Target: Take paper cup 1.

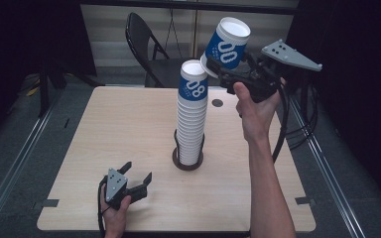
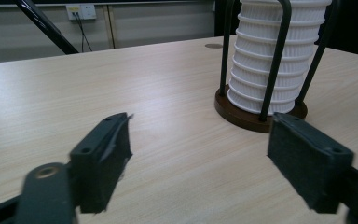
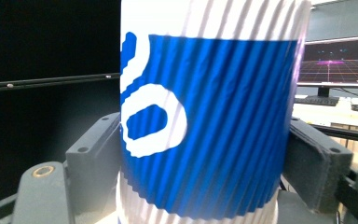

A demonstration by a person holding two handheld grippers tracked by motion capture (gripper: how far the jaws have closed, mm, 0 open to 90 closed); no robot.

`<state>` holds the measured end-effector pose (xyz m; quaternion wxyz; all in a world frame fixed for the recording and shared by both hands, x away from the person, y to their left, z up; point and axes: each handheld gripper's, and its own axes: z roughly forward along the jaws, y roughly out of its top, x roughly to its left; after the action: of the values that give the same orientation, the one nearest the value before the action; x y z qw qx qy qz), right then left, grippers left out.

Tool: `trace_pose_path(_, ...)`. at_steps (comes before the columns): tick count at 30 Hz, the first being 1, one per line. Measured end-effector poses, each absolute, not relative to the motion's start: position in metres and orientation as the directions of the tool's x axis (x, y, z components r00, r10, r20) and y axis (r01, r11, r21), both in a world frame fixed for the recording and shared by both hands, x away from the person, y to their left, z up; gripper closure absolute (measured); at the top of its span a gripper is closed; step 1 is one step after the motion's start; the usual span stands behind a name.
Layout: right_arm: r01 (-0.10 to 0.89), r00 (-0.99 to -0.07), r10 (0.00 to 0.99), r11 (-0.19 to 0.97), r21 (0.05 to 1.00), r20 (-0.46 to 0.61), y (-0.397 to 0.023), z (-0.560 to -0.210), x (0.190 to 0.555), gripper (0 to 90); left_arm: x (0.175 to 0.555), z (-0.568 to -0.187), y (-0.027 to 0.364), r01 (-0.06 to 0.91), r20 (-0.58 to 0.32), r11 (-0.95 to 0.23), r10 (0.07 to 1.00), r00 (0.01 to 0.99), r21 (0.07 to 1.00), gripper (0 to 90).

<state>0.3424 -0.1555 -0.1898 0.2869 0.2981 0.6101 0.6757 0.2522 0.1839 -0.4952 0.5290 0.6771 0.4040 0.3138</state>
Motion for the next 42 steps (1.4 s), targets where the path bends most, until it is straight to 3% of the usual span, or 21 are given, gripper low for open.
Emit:
trace_pose_path(17,0.011,-0.614,0.785,-0.093,0.996,0.080,-0.176,-0.203,0.334,20.4,0.258,-0.495,0.186,0.270,-0.053,-0.079,0.892,0.449,0.960,20.1)
trace_pose_path(26,0.061,-0.599,0.795,-0.082,0.995,0.102,-0.184,-0.225,0.329,20.6,0.262,-0.486,0.184,0.277,-0.121,-0.032,0.847,0.518,0.960,20.1)
trace_pose_path(42,0.122,-0.585,0.800,-0.074,0.990,0.132,-0.190,-0.262,0.315,20.7,0.262,-0.476,0.167,0.270,-0.106,-0.063,0.816,0.569,0.961,22.5)
